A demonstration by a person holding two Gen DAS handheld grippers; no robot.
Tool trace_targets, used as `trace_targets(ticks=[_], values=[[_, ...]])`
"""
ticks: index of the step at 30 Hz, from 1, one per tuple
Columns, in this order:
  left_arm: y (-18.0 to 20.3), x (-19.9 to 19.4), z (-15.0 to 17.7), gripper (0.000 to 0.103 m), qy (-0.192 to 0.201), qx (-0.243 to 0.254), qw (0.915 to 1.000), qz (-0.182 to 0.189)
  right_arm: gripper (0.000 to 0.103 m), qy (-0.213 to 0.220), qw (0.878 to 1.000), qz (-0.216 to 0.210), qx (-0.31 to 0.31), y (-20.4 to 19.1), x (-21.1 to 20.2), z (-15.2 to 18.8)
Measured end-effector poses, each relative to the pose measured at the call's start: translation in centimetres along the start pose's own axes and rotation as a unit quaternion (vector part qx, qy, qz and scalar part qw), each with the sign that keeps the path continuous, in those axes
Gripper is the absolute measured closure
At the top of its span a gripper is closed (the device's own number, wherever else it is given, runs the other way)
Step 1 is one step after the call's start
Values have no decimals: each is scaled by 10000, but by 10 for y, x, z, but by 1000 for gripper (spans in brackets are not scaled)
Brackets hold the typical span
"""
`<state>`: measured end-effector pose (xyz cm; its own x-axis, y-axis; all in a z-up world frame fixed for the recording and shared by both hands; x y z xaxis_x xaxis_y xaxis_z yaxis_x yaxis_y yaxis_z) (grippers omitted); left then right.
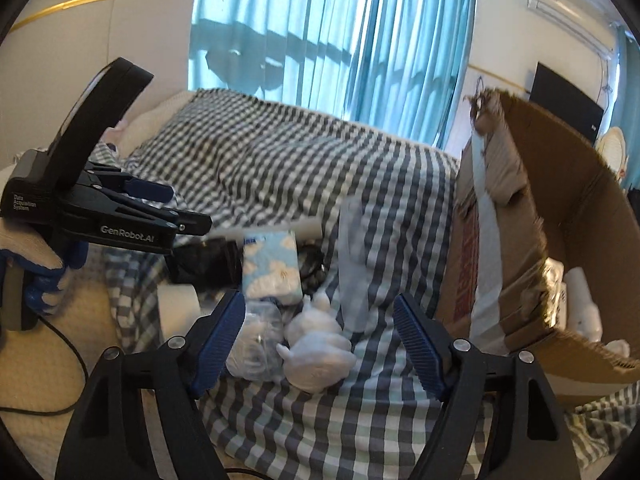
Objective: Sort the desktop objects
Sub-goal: 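Move both grippers back over the items on the bed, then grasp the black ring with the left gripper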
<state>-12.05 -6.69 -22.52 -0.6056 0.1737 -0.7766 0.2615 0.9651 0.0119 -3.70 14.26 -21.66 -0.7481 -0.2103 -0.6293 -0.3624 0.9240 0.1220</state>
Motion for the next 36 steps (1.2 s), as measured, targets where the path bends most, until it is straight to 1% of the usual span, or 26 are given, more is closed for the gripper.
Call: trace_targets(ticks=[2,5,6,11,15,19,21,23,24,27,30,33,34,36], values=[[5,2,0,30,-40,66,9998,184,27,-216,9997,-63,106,4,10,4],[13,8,1,30,-145,148,9992,329,27,-494,9986,-86,170,7,24,11],[15,10,2,30,-207,170,9987,433,27,-523,9983,-106,225,10,26,12],[30,21,8,30,-539,437,9950,725,27,-611,9966,-284,475,18,30,16],[30,37,13,28,-786,260,9920,955,27,-717,9937,-472,717,26,35,19],[29,46,16,26,-853,176,9911,1009,27,-774,9906,-636,926,34,38,23],[29,51,17,28,-880,118,9914,962,27,-806,9894,-692,989,35,39,24],[30,53,17,37,-898,82,9902,1063,27,-830,9875,-800,1078,37,40,26],[30,54,18,38,-897,58,9900,1084,27,-832,9865,-857,1121,38,41,26],[34,51,18,42,-859,150,9907,1048,27,-932,9788,-1372,1202,33,45,28],[39,48,17,44,-799,237,9920,944,27,-871,9795,-1301,1267,28,43,29],[41,43,16,48,-731,264,9929,905,31,-794,9811,-1214,1279,28,40,27],[40,40,15,48,-696,250,9933,883,33,-768,9815,-1169,1304,30,39,26],[40,34,13,48,-629,257,9940,852,39,-704,9844,-1002,1265,30,34,25]])
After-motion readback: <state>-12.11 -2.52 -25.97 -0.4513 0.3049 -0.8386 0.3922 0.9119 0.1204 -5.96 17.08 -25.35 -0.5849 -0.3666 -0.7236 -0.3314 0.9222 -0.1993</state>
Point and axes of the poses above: each gripper's, at about its wrist camera, not at the fingertips, and x roughly the way its jaws point, y to its right, z to its underside, the point moved 1 cm from there along x, roughly the way its jaws point, and after that the axes turned 1 degree about z, right-handed, at the moved point
